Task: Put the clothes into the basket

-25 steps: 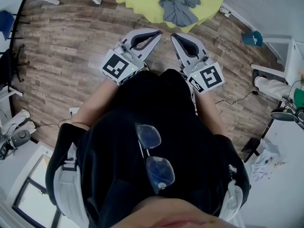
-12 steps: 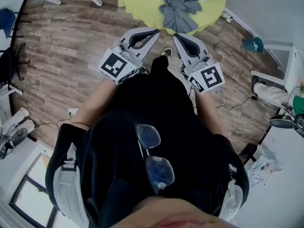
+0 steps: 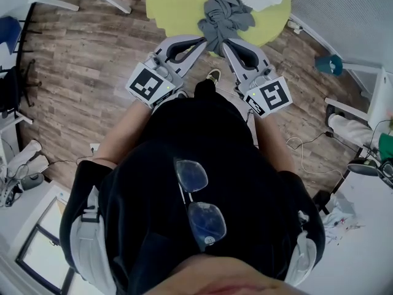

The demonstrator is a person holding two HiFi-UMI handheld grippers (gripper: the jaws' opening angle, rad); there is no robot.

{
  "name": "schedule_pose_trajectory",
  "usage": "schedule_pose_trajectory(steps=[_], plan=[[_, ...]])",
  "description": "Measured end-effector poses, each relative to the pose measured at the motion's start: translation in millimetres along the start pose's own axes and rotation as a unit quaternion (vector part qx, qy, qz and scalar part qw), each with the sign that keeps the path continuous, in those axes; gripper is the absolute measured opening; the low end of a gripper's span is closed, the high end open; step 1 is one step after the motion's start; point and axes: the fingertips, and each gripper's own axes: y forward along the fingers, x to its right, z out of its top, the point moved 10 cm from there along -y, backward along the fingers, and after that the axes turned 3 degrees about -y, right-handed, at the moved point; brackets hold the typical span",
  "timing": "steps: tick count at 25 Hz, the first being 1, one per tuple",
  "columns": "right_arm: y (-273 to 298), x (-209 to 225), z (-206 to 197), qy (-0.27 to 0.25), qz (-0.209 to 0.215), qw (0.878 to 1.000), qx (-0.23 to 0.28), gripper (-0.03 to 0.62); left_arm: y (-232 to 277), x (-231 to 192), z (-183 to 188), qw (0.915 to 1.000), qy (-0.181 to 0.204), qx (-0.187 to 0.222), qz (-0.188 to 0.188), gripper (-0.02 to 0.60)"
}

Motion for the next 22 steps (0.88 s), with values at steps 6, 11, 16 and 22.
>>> schedule_pose_trajectory(steps=[6,11,16,22], plan=[[2,51,0,0.001,0.004,1.000,-0.002,0.025,45,-20,-4,0.9998,0.005,-0.017,0.006,0.011],[0,91,-4,0.012,0.002,1.000,-0.003,0.025,80,-32,-2,0.9993,0.011,-0.036,0.002,0.011],[2,116,-8,0.015,0.005,1.000,-0.007,0.025,97,-42,-1,0.9985,0.018,-0.052,0.010,0.011],[19,137,-13,0.028,-0.011,0.999,-0.011,0.026,112,-72,2,0.9979,0.023,-0.059,0.013,0.011]])
